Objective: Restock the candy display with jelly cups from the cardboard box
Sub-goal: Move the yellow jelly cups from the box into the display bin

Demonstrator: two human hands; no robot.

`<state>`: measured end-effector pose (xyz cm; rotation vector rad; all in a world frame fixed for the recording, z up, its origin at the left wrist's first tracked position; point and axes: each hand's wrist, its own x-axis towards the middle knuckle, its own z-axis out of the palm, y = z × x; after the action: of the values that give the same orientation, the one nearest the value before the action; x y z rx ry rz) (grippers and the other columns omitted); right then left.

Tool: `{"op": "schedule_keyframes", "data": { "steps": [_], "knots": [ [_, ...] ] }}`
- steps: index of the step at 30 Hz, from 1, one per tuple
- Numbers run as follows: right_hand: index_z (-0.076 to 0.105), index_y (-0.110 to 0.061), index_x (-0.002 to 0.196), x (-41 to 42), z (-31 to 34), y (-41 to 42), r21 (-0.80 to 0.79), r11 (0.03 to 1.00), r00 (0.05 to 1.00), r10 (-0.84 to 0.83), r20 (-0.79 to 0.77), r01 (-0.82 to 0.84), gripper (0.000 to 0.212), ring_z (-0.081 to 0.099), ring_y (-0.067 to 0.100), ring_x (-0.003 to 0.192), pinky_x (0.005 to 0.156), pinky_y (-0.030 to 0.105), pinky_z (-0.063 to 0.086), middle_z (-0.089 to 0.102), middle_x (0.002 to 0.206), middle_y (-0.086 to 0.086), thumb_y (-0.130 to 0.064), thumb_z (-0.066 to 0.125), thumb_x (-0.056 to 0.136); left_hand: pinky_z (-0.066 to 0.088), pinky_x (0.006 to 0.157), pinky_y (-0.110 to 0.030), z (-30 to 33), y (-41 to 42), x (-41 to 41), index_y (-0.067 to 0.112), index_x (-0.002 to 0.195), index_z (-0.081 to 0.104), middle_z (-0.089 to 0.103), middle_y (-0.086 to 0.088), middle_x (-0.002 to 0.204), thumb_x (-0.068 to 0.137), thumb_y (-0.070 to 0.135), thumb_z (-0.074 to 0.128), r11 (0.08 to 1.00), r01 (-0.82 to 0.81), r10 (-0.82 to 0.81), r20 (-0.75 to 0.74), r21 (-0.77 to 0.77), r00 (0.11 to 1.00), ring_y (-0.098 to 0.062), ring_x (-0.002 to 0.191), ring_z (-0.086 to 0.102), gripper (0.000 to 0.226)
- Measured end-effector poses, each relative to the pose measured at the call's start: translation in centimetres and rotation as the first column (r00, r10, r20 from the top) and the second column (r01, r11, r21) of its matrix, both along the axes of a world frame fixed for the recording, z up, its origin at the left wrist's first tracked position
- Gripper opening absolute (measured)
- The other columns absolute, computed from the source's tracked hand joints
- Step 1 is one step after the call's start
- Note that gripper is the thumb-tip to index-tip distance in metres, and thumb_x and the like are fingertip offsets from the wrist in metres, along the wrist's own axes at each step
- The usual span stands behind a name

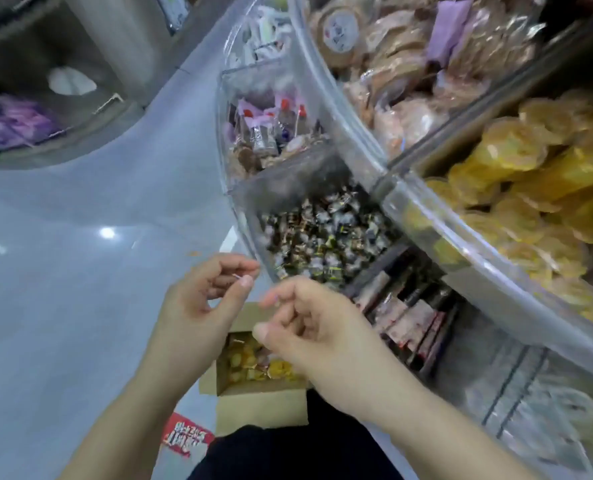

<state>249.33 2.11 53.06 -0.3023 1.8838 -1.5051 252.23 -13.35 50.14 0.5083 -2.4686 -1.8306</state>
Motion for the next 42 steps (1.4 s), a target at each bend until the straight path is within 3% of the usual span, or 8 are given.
{"op": "schedule_keyframes", "data": {
  "steps": [9,18,24,31,35,37,39,42],
  "knots": [
    [0.057,-0.013,0.106,11.2,-34.9,-3.6,0.611,0.664,0.873,0.134,0.469,-0.431,0.018,0.061,0.022,0.099,0.066,0.017,0.037,0.064,0.109,0.009,-0.015,0.052,0.09,0.042,0.063,-0.014,-31.1,-5.1,13.1,0.017,0.101,0.062,0.064,0.0,0.097,0.091,0.005,0.052,0.998,-0.058,0.027,0.652,0.026,0.757,-0.016,0.086,0.062,0.018],
    [0.052,-0.008,0.124,8.6,-60.0,-3.3,0.86,0.348,0.901,0.356,0.247,-0.373,0.037,0.051,0.035,0.115,0.096,0.036,0.042,0.053,0.127,0.018,-0.014,0.054,0.088,0.033,0.1,-0.029,-56.8,-3.8,14.3,0.008,0.131,0.045,0.052,-0.015,0.13,0.087,0.013,0.056,0.974,0.222,-0.12,0.738,-0.042,0.664,-0.029,0.123,0.046,0.045],
    [0.044,-0.013,0.131,5.8,-67.8,-3.9,0.957,0.083,0.806,0.563,0.184,-0.277,0.035,0.047,0.034,0.121,0.096,0.04,0.04,0.048,0.133,0.015,-0.021,0.033,0.098,0.009,0.114,-0.046,-65.4,-2.4,11.0,0.009,0.142,0.028,0.032,-0.013,0.147,0.088,0.032,0.052,0.705,0.584,-0.09,0.766,-0.403,0.637,-0.03,0.139,0.02,0.063],
    [0.05,-0.016,0.124,5.3,-68.0,-3.4,0.93,0.087,0.751,0.619,0.23,-0.356,0.038,0.056,0.031,0.11,0.086,0.033,0.045,0.058,0.122,0.012,-0.031,0.053,0.088,0.037,0.095,-0.042,-66.6,-2.4,11.8,0.009,0.131,0.036,0.049,-0.016,0.127,0.086,0.021,0.059,0.646,0.607,-0.145,0.707,-0.463,0.693,-0.033,0.117,0.046,0.053],
    [0.06,-0.016,0.109,7.3,-63.3,-3.4,0.79,0.557,0.966,0.1,0.24,-0.254,0.036,0.062,0.03,0.098,0.083,0.034,0.049,0.066,0.108,0.011,-0.034,0.067,0.079,0.043,0.077,-0.034,-62.9,-4.5,12.3,0.012,0.107,0.05,0.062,-0.009,0.101,0.078,0.032,0.072,0.902,0.304,-0.057,0.615,-0.306,0.787,-0.028,0.093,0.057,0.042],
    [0.059,-0.016,0.11,8.6,-59.9,-3.9,0.651,0.758,0.815,-0.36,0.455,-0.029,0.03,0.064,0.026,0.09,0.081,0.036,0.052,0.066,0.108,0.012,-0.032,0.062,0.085,0.049,0.078,-0.032,-59.3,-5.0,12.3,0.017,0.104,0.055,0.063,-0.002,0.097,0.079,0.035,0.07,0.991,-0.133,0.107,0.618,-0.003,0.779,-0.021,0.09,0.06,0.034],
    [0.053,-0.012,0.122,9.5,-55.7,-4.5,0.579,0.802,0.633,-0.527,0.567,0.148,0.038,0.063,0.023,0.077,0.067,0.032,0.052,0.064,0.103,0.016,-0.032,0.056,0.089,0.055,0.071,-0.029,-54.4,-5.1,12.5,0.023,0.101,0.062,0.065,-0.001,0.1,0.082,0.037,0.066,0.814,-0.479,0.164,0.662,0.327,0.731,-0.018,0.093,0.065,0.024],
    [0.049,-0.005,0.123,9.4,-47.0,-5.7,0.449,0.814,0.505,-0.581,0.639,0.368,0.042,0.06,0.021,0.061,0.055,0.026,0.046,0.061,0.089,0.018,-0.029,0.054,0.09,0.057,0.068,-0.022,-45.9,-5.2,12.7,0.026,0.086,0.074,0.074,0.004,0.091,0.074,0.038,0.062,0.549,-0.569,0.1,0.628,0.612,0.772,-0.008,0.084,0.07,0.02]
  ]
}}
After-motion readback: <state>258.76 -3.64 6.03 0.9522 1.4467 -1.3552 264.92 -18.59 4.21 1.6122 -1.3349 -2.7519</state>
